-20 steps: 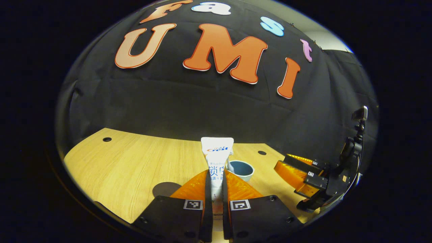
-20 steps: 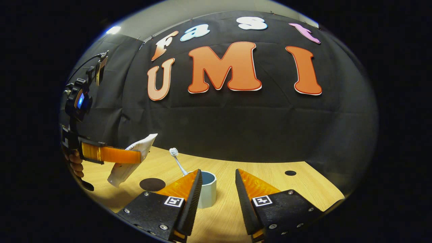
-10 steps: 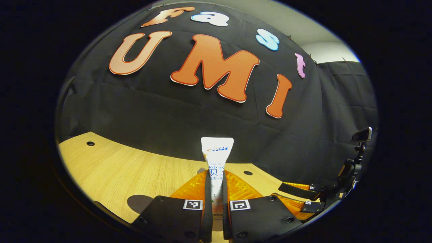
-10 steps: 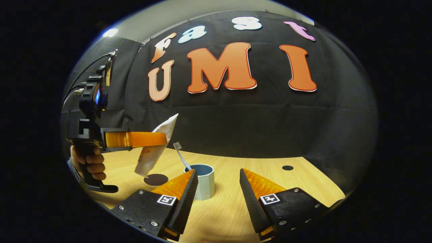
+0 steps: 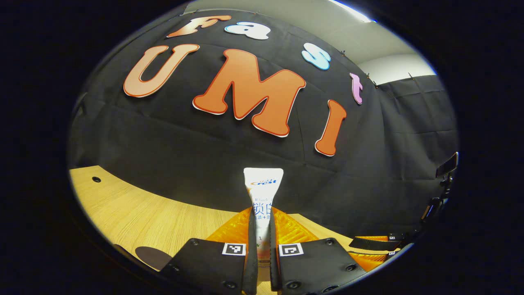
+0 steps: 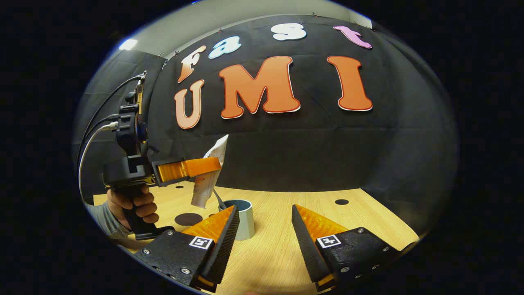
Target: Put the toothbrush and toothpaste on the desktop into the cup, then pick up the cup and place it on the coaster on the desktop.
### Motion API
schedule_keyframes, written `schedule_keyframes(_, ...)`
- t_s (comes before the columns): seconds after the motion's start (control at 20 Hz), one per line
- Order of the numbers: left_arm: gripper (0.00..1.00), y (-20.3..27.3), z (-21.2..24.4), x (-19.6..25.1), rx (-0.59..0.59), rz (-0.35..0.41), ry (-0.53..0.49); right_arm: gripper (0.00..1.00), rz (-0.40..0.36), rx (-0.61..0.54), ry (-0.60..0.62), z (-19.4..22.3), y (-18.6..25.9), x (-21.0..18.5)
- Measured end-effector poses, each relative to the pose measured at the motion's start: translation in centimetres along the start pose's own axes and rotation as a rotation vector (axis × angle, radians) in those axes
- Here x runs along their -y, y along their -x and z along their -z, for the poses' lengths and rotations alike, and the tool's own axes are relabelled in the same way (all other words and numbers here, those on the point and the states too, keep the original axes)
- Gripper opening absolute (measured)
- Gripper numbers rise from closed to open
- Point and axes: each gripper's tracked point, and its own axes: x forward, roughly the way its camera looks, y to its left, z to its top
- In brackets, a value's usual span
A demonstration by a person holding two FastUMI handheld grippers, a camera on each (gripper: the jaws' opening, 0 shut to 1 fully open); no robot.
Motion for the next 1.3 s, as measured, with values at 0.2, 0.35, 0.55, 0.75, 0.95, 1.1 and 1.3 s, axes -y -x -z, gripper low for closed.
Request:
schedule_keyframes(0.2,0.15,-1.6,0.6,0.2,0.016,0.009,0.005,0.77,0.001,-0.002,-0.004,-0.1,0.6,0.3)
schedule_keyframes(0.35,0.15,-2.7,0.9,-0.2,0.039,0.011,0.0,0.77,0.008,-0.004,-0.01,0.0,0.9,0.7)
schedule_keyframes(0.55,0.15,-3.7,1.7,-0.7,0.037,0.011,-0.021,0.77,0.014,-0.014,-0.022,0.3,0.9,1.0)
schedule_keyframes(0.75,0.15,-4.4,2.9,-0.1,0.016,0.024,-0.057,0.77,0.017,-0.025,-0.011,0.8,1.0,1.0)
schedule_keyframes(0.95,0.15,-5.1,3.7,-0.2,0.01,0.022,-0.079,0.77,0.015,-0.028,-0.013,0.9,1.1,1.1)
schedule_keyframes(1.1,0.15,-5.6,4.0,-0.4,0.01,0.016,-0.09,0.77,0.023,-0.034,-0.02,1.1,1.1,1.4)
schedule_keyframes(1.3,0.19,-6.1,4.8,-0.3,-0.002,0.022,-0.099,0.77,0.025,-0.04,-0.022,1.5,1.1,1.4)
